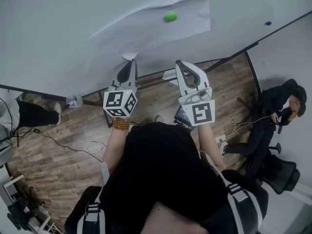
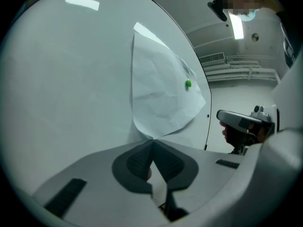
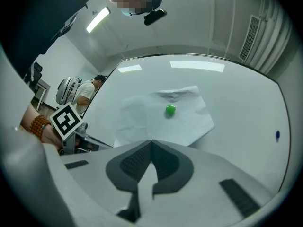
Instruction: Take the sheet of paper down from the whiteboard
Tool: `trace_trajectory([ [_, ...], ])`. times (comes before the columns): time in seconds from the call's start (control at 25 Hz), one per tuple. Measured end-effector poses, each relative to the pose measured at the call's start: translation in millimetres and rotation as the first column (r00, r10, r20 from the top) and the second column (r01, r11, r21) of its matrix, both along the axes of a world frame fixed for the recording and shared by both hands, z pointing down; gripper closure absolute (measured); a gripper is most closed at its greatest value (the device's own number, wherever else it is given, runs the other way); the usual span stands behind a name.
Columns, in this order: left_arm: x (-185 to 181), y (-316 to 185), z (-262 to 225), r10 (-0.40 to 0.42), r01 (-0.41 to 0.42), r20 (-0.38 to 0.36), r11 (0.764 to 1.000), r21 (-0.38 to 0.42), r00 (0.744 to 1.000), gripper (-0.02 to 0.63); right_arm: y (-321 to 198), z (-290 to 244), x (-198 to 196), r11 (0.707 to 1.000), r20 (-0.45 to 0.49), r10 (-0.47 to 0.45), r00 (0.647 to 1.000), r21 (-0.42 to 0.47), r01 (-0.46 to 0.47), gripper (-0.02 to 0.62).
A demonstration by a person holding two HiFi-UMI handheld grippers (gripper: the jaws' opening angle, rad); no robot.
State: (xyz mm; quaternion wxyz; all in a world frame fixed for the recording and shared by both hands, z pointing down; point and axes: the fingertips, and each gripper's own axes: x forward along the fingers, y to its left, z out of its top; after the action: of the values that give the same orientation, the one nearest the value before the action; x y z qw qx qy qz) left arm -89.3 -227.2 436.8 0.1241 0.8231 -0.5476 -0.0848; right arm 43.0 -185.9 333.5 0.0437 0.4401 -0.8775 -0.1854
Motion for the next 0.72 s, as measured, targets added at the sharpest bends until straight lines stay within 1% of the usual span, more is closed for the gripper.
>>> trace_trajectory([
  [0.2,-6.3,2.8,-2.3,-0.033,0.033,0.021,0.999,0.007,0.999,0.597,-7.6,-20.3,-1.2,0.999,-0.018,0.04,0.999,0.036,-0.039,0.597],
  [0.28,-7.9,4.0,-2.0,-0.049,0.049,0.065,0.999,0.013,0.997,0.597,-12.0,-27.2,-0.9,0.997,-0.028,0.06,0.998,0.048,-0.058,0.597],
  [0.36,-7.9,4.4,-3.5,-0.064,0.061,0.131,0.998,0.028,0.989,0.597,-16.0,-34.1,-0.3,0.995,-0.038,0.076,0.996,0.061,-0.073,0.597],
  [0.44,-7.6,4.0,-7.4,-0.076,0.069,0.172,0.997,0.041,0.982,0.597,-20.2,-42.2,0.9,0.994,-0.04,0.09,0.995,0.073,-0.087,0.597],
  [0.56,-7.1,1.9,-10.5,-0.086,0.078,0.196,0.996,0.048,0.977,0.597,-28.2,-51.9,0.8,0.99,-0.059,0.106,0.993,0.101,-0.1,0.597],
  [0.72,-7.5,1.9,-10.9,-0.085,0.077,0.197,0.996,0.051,0.977,0.597,-37.4,-59.9,-1.1,0.988,-0.079,0.121,0.99,0.11,-0.112,0.595],
])
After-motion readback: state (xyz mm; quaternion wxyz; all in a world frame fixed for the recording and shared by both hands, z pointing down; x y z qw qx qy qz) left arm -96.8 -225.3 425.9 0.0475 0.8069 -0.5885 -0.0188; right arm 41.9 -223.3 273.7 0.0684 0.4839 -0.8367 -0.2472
